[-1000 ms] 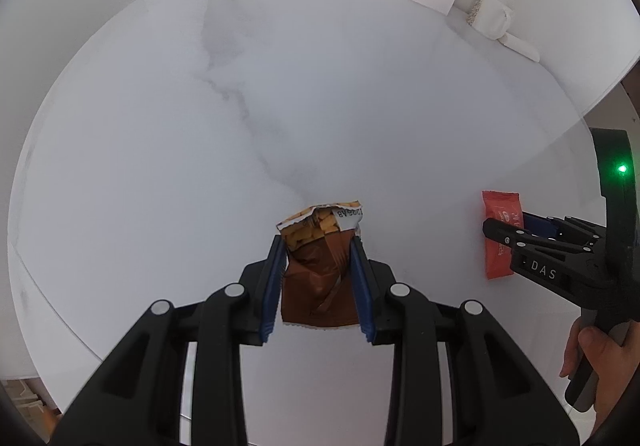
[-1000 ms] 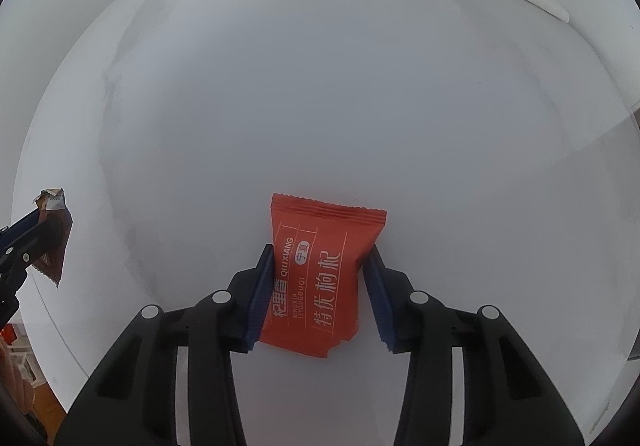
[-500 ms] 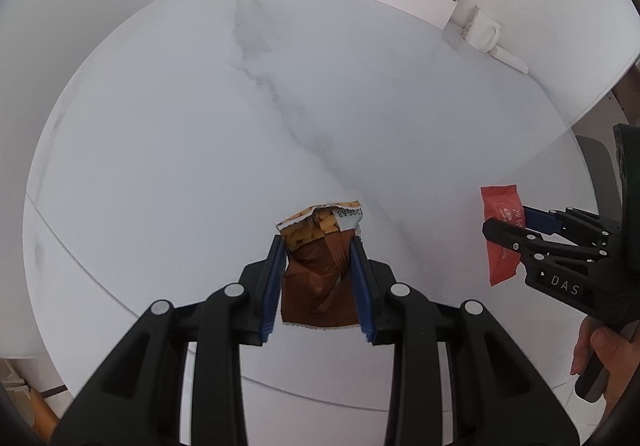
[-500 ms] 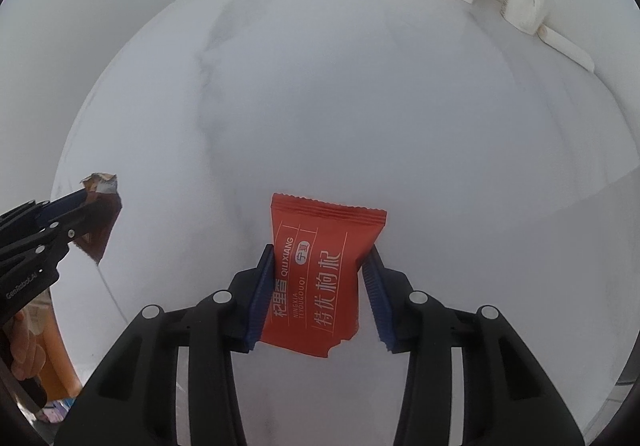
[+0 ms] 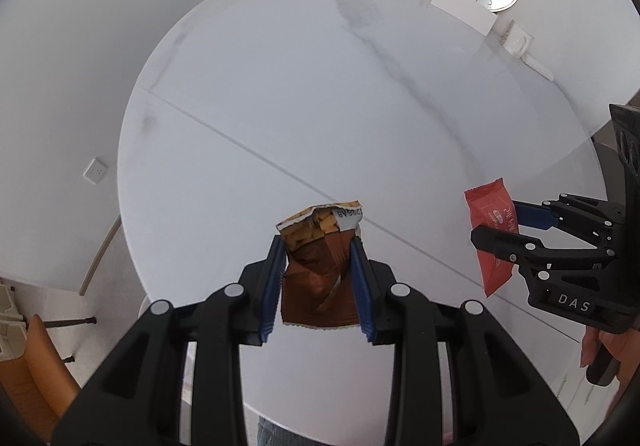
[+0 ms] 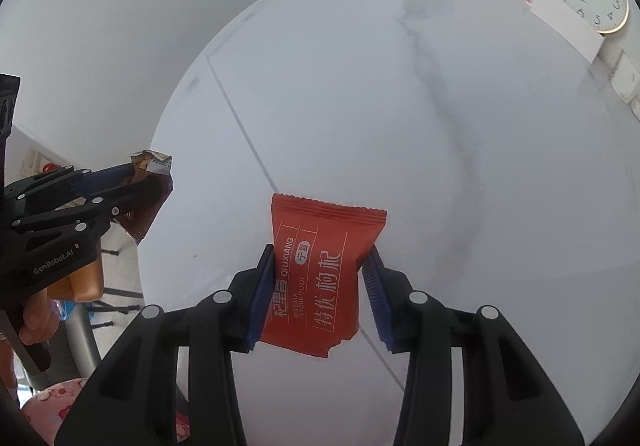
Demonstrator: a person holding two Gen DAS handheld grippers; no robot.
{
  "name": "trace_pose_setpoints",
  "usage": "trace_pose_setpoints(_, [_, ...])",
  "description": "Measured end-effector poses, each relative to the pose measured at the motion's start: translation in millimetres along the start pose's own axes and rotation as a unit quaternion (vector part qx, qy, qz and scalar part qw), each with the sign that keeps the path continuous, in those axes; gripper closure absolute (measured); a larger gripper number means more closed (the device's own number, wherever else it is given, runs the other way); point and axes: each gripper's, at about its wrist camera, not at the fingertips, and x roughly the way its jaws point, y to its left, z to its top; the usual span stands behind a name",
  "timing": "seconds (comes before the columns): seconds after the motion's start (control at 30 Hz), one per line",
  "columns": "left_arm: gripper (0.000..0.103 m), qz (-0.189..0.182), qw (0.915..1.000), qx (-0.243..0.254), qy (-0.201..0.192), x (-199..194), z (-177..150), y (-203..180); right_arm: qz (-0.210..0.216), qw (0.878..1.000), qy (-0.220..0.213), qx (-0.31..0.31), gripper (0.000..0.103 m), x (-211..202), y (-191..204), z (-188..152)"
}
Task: Collect trash
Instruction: 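Lift both items and carry them over the wastebasket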
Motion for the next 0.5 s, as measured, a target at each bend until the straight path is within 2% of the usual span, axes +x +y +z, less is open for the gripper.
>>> trace_pose_setpoints(0.23, [0.071, -0.006, 0.9992, -0.039, 0.007, -9.6, -41.8, 64.1, 0.014, 0.999, 0.018, -0.033, 0.059, 23.3, 75.6, -5.7])
trace_pose_setpoints(0.5, [0.071, -0.002, 0.9995, 0.002, 0.033, -10.8, -94.5, 163.3, 0.006, 1.0, 0.01, -0.01, 0.059, 50.2, 172.3, -2.0])
